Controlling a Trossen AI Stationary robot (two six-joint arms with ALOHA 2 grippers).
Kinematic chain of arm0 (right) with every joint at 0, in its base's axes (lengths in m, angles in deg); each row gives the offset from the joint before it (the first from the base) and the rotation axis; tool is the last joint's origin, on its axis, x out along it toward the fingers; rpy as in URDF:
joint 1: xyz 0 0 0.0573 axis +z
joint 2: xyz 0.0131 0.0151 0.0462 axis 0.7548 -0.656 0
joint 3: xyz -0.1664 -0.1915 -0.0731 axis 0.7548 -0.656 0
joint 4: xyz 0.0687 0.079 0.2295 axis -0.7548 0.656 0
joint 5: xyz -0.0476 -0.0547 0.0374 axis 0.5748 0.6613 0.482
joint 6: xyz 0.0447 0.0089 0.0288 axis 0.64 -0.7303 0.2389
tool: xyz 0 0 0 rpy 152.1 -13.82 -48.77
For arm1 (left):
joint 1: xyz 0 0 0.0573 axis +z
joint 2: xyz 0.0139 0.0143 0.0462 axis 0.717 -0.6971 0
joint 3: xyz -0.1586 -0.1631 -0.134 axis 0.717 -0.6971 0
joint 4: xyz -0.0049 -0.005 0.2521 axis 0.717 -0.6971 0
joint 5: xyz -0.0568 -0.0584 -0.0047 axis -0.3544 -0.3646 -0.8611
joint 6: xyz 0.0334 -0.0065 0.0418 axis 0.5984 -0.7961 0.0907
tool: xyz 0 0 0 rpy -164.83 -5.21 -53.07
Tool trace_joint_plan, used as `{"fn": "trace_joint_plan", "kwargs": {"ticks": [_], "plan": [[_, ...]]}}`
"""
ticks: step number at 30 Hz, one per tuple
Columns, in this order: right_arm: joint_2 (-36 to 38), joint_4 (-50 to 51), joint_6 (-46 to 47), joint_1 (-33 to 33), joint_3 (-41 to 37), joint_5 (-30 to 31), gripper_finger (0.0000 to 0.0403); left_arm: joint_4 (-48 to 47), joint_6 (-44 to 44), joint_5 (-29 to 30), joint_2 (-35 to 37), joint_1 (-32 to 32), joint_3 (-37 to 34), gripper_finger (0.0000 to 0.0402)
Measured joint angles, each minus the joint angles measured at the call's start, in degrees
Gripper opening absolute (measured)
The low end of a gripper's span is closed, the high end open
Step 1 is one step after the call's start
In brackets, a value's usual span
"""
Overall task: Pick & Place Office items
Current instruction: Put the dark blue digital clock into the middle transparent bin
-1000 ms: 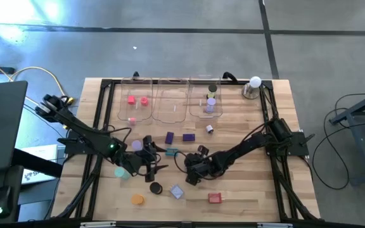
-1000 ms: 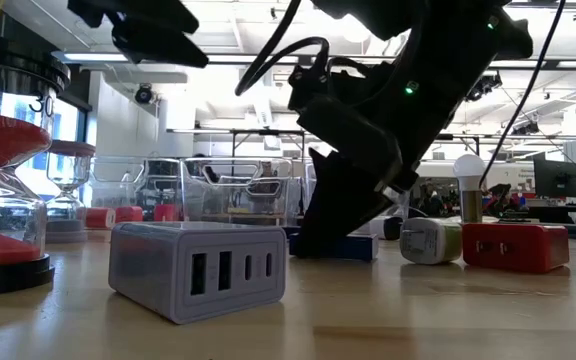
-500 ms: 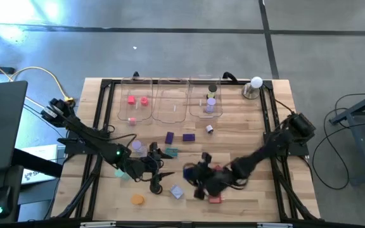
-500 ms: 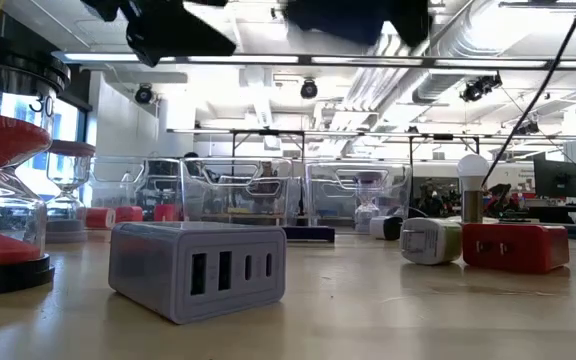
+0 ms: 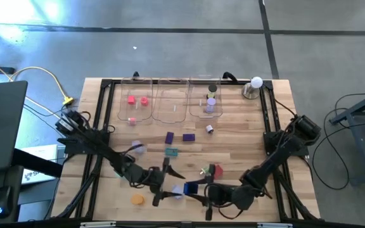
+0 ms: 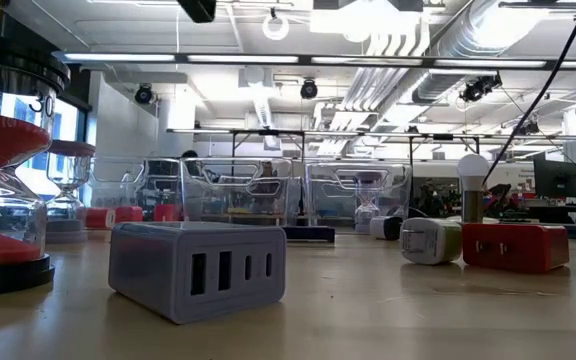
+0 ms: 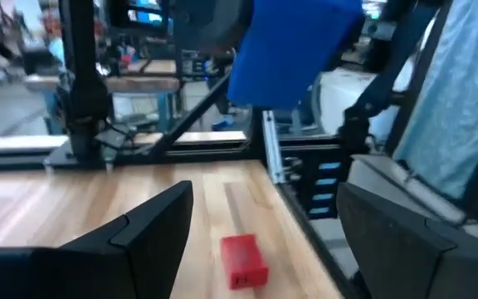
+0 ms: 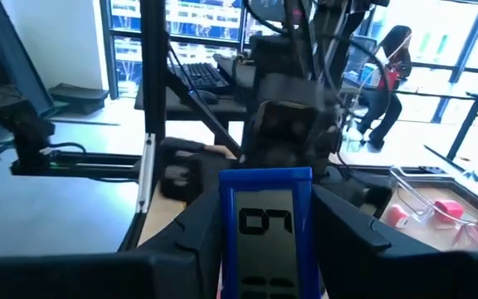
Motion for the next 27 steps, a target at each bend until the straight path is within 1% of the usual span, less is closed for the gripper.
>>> {"fn": "trace_joint_plan", "kwargs": {"ticks": [4, 7, 15, 20, 24, 27], "plan": [[0.0, 0.0, 0.0, -0.2, 0.0, -0.2, 0.0136, 7.1, 2.5, -0.8, -3.6, 0.9, 0.2, 0.0291], [0.0, 0.2, 0.2, -0.5, 0.0, -0.3, 0.0136, 10.3, 1.6, -1.7, -5.2, 1.9, 0.2, 0.0291], [0.0, 0.4, 0.7, -1.6, 0.0, -0.8, 0.0136, 10.9, 2.6, -6.2, -5.2, 3.6, 0.2, 0.0291], [0.0, 0.8, 1.0, -2.2, 0.0, -1.0, 0.0136, 10.8, 2.8, -6.5, -5.2, 3.6, 0.3, 0.0291], [0.0, 0.9, 1.0, -2.7, 0.0, -2.2, 0.0136, 10.8, 5.8, -6.6, -5.2, 3.9, 0.3, 0.0292], [0.0, 0.9, 2.0, -3.3, 0.0, -2.3, 0.0136, 10.7, 6.2, -6.6, -5.2, 4.0, 0.3, 0.0303]]}}
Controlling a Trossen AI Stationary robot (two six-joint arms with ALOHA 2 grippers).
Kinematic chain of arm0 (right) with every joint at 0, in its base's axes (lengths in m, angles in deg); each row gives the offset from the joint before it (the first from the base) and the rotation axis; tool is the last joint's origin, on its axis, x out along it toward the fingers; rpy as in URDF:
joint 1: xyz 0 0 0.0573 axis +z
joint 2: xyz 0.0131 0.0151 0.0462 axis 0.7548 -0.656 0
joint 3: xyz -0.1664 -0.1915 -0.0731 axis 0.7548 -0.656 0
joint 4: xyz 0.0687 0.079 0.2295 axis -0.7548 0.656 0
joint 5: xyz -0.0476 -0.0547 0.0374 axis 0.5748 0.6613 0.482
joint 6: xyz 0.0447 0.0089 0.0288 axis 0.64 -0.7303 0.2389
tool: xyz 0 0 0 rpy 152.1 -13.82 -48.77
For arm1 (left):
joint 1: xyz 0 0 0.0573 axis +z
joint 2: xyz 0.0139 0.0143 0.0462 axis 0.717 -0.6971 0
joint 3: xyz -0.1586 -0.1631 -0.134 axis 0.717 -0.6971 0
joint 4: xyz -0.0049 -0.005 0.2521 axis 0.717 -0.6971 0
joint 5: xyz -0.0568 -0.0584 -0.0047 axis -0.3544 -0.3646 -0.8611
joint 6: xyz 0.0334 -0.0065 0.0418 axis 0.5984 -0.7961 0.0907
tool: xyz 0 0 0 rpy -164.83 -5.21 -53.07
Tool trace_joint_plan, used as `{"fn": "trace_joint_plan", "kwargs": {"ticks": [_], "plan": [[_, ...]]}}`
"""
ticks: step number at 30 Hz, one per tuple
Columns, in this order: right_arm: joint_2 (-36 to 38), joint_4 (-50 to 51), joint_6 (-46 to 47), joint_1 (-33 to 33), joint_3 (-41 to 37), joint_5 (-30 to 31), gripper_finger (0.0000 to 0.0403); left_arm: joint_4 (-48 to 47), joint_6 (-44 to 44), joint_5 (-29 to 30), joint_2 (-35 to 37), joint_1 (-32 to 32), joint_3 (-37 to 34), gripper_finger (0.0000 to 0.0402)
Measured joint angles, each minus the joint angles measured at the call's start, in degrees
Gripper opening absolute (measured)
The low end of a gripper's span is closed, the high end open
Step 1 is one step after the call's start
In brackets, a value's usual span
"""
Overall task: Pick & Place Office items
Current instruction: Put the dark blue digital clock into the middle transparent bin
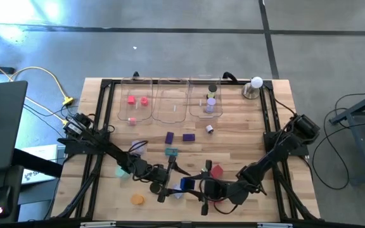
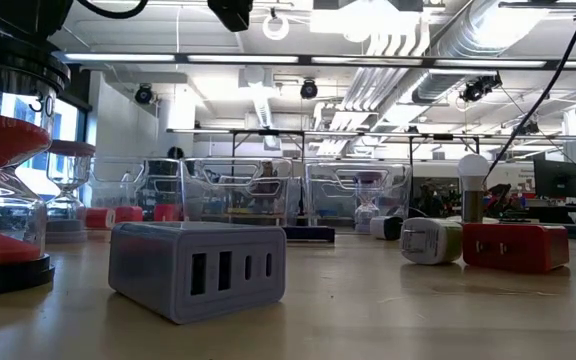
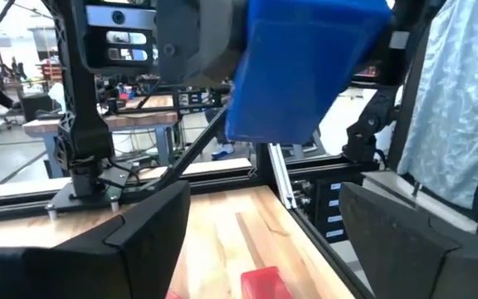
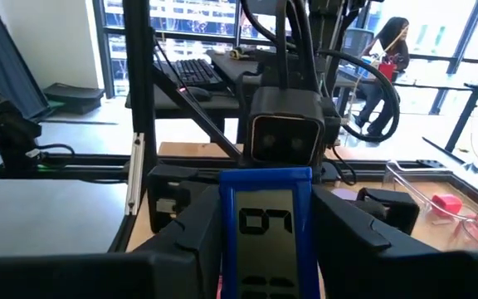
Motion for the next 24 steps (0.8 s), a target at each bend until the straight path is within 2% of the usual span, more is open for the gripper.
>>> {"fn": "trace_joint_plan", "kwargs": {"ticks": [7, 15, 24], "plan": [[0.0, 0.7, 0.2, -1.0, 0.0, -1.2, 0.0136, 0.8, -0.2, -0.1, 0.0, 0.0, 0.0, 0.0355], [0.0, 1.1, 0.2, -2.3, 0.0, -1.7, 0.0136, 3.6, -6.2, -0.1, 0.0, 0.0, 0.0, 0.0361], [0.0, 1.0, 1.7, -4.6, 0.0, -5.1, 0.0136, 4.6, 3.8, -0.1, 0.0, 0.0, 0.0, 0.0361]]}}
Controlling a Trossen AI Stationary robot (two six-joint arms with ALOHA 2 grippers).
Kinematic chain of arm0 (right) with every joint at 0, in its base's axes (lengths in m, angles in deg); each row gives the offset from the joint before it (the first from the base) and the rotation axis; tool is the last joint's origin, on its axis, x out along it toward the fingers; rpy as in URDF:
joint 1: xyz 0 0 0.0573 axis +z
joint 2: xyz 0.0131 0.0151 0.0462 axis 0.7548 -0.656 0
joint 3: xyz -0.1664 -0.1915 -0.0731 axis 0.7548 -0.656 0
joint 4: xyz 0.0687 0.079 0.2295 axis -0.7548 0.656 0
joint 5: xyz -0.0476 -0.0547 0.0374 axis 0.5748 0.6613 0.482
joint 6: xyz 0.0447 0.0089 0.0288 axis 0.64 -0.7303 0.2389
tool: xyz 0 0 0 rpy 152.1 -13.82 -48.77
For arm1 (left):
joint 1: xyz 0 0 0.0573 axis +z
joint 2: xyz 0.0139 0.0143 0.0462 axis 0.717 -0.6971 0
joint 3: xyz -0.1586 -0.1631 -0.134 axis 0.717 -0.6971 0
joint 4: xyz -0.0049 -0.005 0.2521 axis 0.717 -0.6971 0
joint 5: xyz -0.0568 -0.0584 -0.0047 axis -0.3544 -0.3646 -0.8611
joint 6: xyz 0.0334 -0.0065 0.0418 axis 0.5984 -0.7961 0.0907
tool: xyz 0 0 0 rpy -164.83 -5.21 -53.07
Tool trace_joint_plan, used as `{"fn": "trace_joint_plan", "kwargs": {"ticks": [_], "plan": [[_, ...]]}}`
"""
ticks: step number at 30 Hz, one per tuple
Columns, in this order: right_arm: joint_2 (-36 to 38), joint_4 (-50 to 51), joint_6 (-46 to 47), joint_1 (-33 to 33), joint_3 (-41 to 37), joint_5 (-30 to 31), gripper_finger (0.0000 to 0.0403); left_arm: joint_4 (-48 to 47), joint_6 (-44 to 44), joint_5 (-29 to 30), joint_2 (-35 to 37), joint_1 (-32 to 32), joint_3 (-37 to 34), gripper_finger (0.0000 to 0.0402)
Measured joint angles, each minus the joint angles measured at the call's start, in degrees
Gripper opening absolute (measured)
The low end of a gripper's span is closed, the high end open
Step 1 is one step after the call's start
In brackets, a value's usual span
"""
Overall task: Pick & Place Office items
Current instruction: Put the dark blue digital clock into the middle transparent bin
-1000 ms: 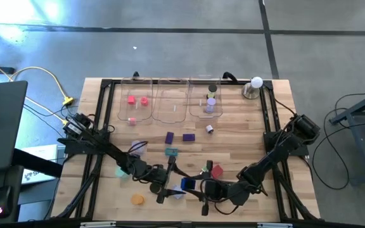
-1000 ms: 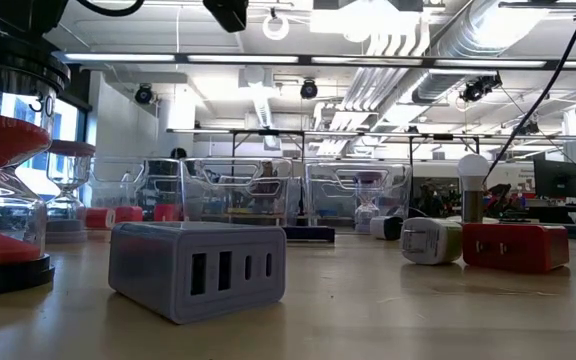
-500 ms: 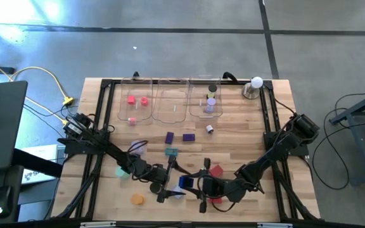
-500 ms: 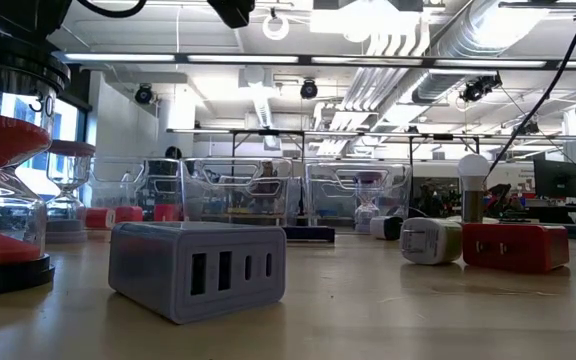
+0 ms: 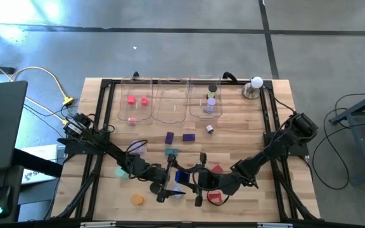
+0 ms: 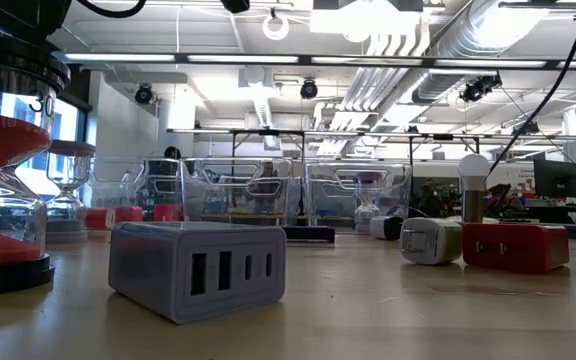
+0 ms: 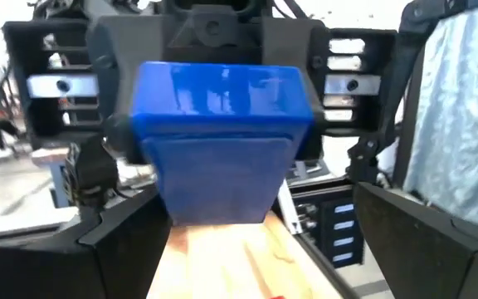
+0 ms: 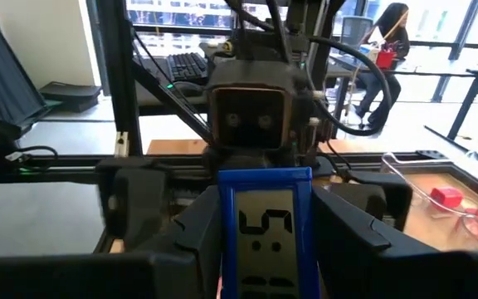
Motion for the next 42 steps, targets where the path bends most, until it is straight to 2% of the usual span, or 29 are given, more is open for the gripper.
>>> {"fn": "trace_joint_plan", "kwargs": {"ticks": [9, 13, 17, 28, 33, 35, 38, 42], "plan": [[0.0, 0.2, 1.3, -1.6, 0.0, -2.5, 0.0136, 0.4, 4.0, 0.1, 0.0, 0.4, 0.0, 0.036], [0.0, 0.2, 1.3, -1.6, 0.0, -2.5, 0.0136, 0.4, 4.2, 0.1, 0.0, 0.7, 0.0, 0.0344], [0.0, 0.4, 1.4, -1.6, 0.0, -2.8, 0.0136, 0.4, 4.1, 0.2, 0.0, 0.7, 0.0, 0.0304], [-0.2, 2.1, 4.4, -1.6, 0.1, -3.5, 0.0136, 0.5, 0.9, 0.3, 0.0, 1.2, -0.1, 0.0152], [-0.2, 2.3, 7.7, -1.6, 0.1, -6.4, 0.0138, 0.1, -0.7, 0.4, 0.0, 1.0, -0.1, 0.0148], [-0.2, 2.4, 8.4, -1.7, 0.1, -7.6, 0.0178, -0.3, -1.0, 0.0, 0.0, 0.7, -0.1, 0.0148], [0.4, 2.8, 8.6, -1.6, 0.0, -9.2, 0.0271, -1.2, -1.1, -0.5, 0.0, 0.3, 0.0, 0.0148], [2.3, 4.0, 7.5, -1.6, 0.0, -15.6, 0.0372, -3.3, -2.4, -1.8, 0.1, -0.2, 0.0, 0.0148]]}}
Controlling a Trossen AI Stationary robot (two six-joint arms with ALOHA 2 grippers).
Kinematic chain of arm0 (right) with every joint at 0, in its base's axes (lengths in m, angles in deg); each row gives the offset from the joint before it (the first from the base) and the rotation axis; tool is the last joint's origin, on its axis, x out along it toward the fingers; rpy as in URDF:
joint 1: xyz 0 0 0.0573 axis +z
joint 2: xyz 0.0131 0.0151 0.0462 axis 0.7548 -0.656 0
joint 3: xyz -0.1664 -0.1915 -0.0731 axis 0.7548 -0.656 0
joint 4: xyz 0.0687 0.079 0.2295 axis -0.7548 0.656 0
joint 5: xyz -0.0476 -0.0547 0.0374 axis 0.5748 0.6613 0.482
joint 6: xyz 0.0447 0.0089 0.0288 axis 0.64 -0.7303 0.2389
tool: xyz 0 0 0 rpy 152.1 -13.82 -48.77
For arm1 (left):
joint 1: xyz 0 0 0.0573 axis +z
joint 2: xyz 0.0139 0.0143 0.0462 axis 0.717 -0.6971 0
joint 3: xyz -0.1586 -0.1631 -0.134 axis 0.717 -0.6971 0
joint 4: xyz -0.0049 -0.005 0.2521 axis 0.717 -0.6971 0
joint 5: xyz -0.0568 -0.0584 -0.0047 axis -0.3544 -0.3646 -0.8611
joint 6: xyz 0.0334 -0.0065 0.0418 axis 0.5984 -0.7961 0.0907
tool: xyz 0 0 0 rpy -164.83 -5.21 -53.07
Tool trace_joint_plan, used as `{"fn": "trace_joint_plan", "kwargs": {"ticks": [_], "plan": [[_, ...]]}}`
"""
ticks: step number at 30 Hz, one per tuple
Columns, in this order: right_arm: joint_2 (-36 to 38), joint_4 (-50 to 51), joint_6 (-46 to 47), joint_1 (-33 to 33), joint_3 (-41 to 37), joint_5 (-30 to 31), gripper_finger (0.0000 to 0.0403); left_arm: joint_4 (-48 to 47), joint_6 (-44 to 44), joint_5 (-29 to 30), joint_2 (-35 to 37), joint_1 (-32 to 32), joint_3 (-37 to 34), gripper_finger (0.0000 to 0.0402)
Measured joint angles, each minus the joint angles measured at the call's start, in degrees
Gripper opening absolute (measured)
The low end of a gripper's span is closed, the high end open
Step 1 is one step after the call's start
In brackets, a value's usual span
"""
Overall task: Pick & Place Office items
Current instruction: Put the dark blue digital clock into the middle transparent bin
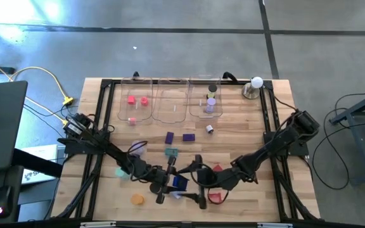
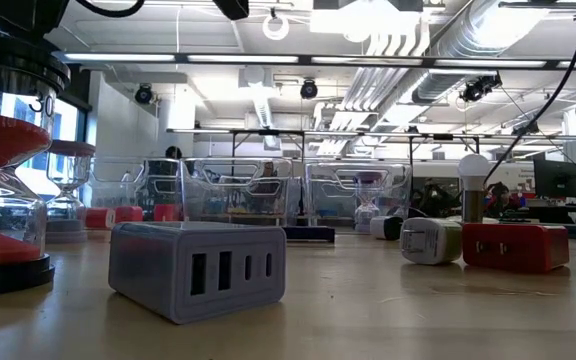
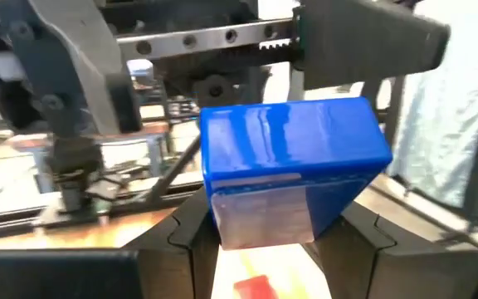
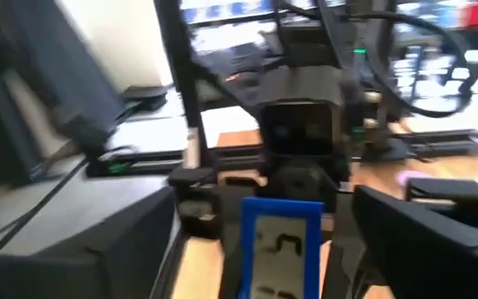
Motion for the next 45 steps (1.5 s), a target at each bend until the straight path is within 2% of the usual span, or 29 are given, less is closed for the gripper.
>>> {"fn": "trace_joint_plan", "kwargs": {"ticks": [2, 5, 8, 12, 14, 17, 22, 26, 29, 33, 40, 45], "plan": [[1.1, 3.0, -2.7, 0.3, 0.0, -2.5, 0.0388, -2.4, -1.5, -0.7, 1.0, 0.2, 0.0, 0.0148], [4.3, 8.0, -3.7, 0.8, 0.0, -0.9, 0.0371, -11.2, -4.4, -0.6, 4.2, 1.1, 0.0, 0.0148], [8.6, 17.0, -4.2, 2.0, 0.0, 7.6, 0.0352, -21.9, -7.4, 1.8, 8.3, 2.2, 0.0, 0.0148], [13.9, 32.2, -3.4, 3.7, 0.0, 23.1, 0.0337, -36.6, -11.8, 6.4, 16.0, 5.8, 0.0, 0.0148], [16.3, 41.4, 1.4, 4.3, 0.0, 30.6, 0.0333, -43.6, -14.5, 6.7, 20.2, 9.2, 0.0, 0.0148], [18.5, 56.8, 12.4, 4.2, 0.0, 37.8, 0.0332, -51.1, -17.7, 6.7, 25.3, 15.2, 0.0, 0.0148], [19.6, 78.1, 33.2, 2.6, 0.0, 41.9, 0.0334, -59.1, -21.1, 2.3, 29.7, 27.4, 0.0, 0.0148], [19.6, 87.9, 42.0, 0.4, 0.0, 43.1, 0.0332, -61.7, -21.5, -2.0, 30.0, 37.8, 0.0, 0.0148], [19.6, 88.8, 42.9, -1.4, 0.0, 42.6, 0.0331, -62.6, -22.6, -7.0, 29.0, 45.1, 0.1, 0.0148], [19.6, 86.9, 42.9, -3.5, 0.0, 37.4, 0.0331, -63.2, -22.9, -11.6, 27.1, 51.4, 0.1, 0.0148], [19.6, 77.6, 42.9, -5.6, 0.0, 16.6, 0.0331, -65.4, -22.0, -16.5, 22.8, 55.1, 3.2, 0.0148], [19.5, 68.1, 42.9, -6.1, 0.0, 2.7, 0.0331, -73.7, -21.7, -16.4, 15.6, 55.1, 9.8, 0.0148]]}}
